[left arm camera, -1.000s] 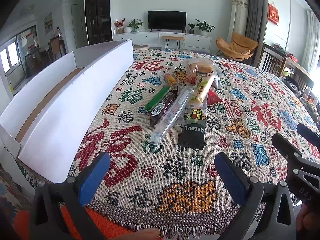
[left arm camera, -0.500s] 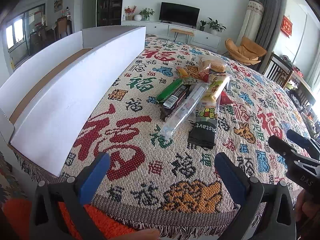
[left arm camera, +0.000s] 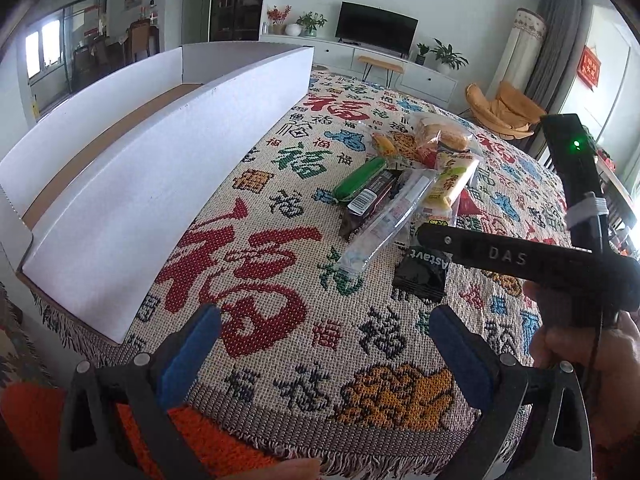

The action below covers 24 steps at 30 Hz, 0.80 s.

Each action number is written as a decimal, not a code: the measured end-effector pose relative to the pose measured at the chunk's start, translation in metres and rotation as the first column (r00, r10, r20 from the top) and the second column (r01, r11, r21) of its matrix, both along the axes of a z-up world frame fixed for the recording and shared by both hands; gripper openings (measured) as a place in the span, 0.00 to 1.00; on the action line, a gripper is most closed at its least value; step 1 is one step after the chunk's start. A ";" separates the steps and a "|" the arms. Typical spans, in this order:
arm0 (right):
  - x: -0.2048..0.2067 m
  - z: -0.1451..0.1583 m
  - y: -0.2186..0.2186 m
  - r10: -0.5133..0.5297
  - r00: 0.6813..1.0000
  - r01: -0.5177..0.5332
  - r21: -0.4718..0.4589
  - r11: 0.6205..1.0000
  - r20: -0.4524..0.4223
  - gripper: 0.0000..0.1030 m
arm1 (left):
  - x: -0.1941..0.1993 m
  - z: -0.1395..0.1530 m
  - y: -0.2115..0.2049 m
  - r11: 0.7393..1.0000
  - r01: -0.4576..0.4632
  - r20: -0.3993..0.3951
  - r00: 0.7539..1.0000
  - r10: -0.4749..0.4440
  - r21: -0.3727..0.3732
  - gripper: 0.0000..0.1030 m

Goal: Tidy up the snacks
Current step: 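Reach the right tool to the Astavo yellow stick snack and close on it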

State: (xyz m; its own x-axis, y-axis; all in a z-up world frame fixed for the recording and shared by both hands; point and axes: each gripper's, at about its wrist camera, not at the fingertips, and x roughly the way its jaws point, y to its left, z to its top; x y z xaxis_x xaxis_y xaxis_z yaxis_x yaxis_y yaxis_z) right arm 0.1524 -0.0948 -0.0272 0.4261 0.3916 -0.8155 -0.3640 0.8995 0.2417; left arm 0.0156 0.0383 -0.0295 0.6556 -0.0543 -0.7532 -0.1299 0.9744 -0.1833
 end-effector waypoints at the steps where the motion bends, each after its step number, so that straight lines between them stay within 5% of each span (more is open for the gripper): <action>1: 0.002 -0.001 0.006 0.007 1.000 -0.007 -0.007 1.000 -0.001 0.82 | 0.000 0.000 0.001 1.000 -0.001 0.001 1.000 0.001 -0.001 1.00; 24: 0.012 -0.004 0.016 -0.010 1.000 0.011 -0.090 0.996 0.013 0.78 | 0.002 0.003 0.000 1.000 0.006 0.001 1.000 -0.006 -0.003 1.00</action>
